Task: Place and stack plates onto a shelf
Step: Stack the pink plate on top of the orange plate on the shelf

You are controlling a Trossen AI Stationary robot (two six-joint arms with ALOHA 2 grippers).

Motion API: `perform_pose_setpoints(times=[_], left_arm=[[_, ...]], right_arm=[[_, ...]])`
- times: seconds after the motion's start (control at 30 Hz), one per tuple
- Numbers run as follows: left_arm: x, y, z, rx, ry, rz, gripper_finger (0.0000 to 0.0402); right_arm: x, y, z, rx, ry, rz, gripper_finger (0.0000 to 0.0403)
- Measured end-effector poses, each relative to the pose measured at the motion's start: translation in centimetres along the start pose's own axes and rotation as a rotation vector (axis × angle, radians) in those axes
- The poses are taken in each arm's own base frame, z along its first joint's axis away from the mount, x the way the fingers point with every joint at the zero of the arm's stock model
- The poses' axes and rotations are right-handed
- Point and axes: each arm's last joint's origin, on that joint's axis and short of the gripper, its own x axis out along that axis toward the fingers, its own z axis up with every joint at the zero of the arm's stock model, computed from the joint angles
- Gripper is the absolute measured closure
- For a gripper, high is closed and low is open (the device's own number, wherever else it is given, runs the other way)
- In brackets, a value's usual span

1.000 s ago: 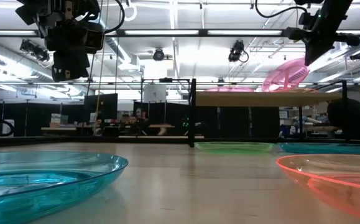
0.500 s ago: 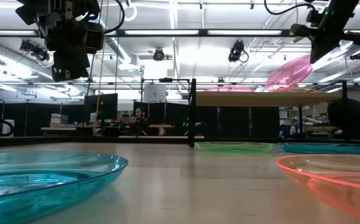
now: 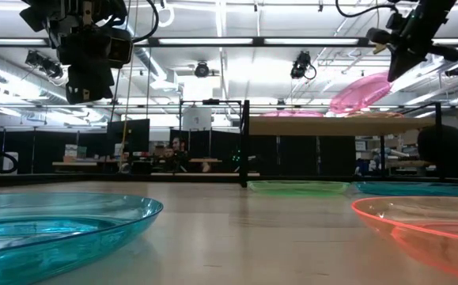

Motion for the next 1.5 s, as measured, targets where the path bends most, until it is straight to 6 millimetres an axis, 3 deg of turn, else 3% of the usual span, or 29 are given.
perform_pose_setpoints(times=[0.3, 0.53, 0.73, 1.2, 1.5], left_arm=[[0.0, 0.0, 0.0, 0.000, 0.000, 0.000, 0.0292], [0.0, 0.0, 0.0, -0.001, 0.000, 0.000, 0.0292], [0.0, 0.0, 0.0, -0.001, 0.000, 0.000, 0.0292], [0.0, 0.0, 0.0, -0.002, 0.000, 0.000, 0.0292], [0.0, 0.0, 0.0, -0.003, 0.000, 0.000, 0.0292]], right_arm=[[0.3, -0.9, -0.7, 0.046, -0.078, 0.041, 0.0394], [2.1, -1.8, -2.3, 0.054, -0.043, 0.019, 0.0394], [2.4, -1.8, -1.9, 0.092, -0.102, 0.096, 0.0394], [2.6, -2.2, -2.3, 0.097, -0.033, 0.087, 0.0393], [2.8, -2.2, -2.4, 0.092, -0.008, 0.068, 0.0364]])
